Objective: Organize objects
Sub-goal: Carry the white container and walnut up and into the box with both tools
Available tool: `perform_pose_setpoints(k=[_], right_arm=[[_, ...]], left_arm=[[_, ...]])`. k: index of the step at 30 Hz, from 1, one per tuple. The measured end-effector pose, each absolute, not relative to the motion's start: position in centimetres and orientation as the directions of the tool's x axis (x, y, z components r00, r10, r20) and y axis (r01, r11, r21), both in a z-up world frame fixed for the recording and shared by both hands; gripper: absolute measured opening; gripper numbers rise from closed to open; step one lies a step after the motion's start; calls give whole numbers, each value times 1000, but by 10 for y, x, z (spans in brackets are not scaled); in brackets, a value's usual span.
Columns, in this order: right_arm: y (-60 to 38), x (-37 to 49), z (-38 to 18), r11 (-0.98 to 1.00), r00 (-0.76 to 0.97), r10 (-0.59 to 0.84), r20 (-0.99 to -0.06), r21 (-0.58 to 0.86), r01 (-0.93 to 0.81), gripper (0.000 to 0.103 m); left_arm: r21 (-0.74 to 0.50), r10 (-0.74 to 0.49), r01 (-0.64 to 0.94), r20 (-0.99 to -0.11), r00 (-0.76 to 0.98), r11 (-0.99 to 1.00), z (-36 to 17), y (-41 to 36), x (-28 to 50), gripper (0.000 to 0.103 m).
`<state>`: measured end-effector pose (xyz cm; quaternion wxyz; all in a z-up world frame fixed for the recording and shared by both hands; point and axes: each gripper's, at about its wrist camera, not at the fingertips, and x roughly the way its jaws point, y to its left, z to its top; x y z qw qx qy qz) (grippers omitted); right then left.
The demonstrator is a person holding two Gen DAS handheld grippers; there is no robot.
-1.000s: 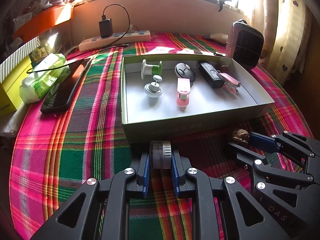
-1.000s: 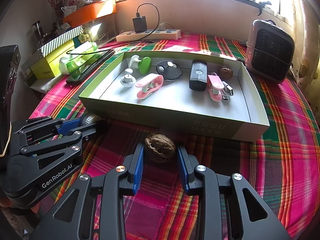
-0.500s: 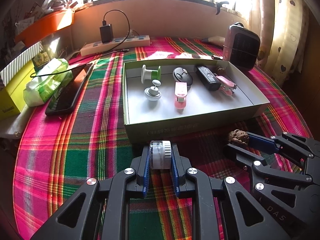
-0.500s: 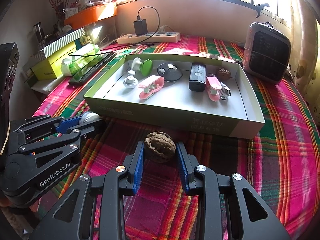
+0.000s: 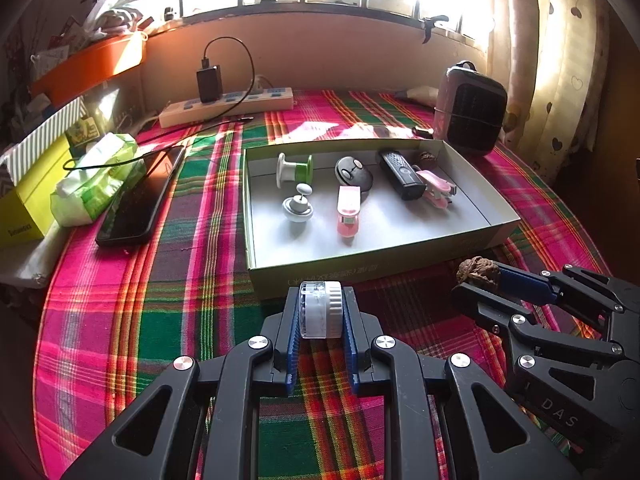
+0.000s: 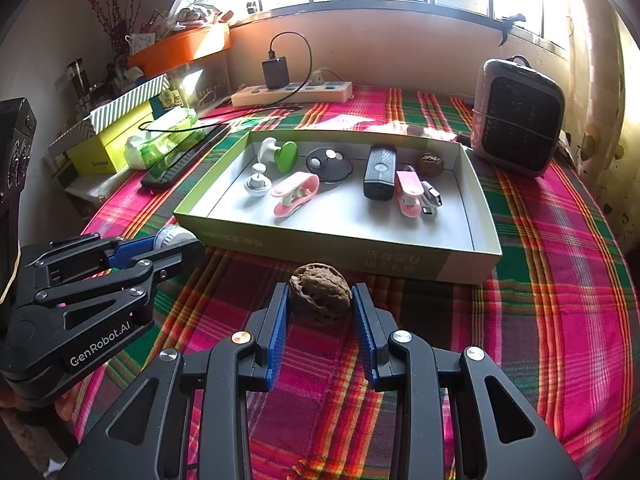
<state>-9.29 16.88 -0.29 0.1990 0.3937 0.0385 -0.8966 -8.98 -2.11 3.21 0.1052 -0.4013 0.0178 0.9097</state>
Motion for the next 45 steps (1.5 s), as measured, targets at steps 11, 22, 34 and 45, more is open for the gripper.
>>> perform_pose_setpoints(k=[11,22,34,45], right_arm=[[178,-109,11,-926,-641,-314,-700,76,370,33],[176,-142,15,-923,-638,-314,-703,68,379,33],[166,-178,13,-914,-636,-313,-705,42,403,33],[153,-199,0,-901,-597,-313,-739,32,433,33]], left_arm=[[-73,211,-231,-723,-658,-970,45,-15,-104,17],[-79,211,-226,-726,-654,-971,45,-11,-125,17],[-71,190,-203,-729,-658,-977,43,-16,-147,17],[-66,180,-198,-751,-636,-978,30,-14,-156,17]])
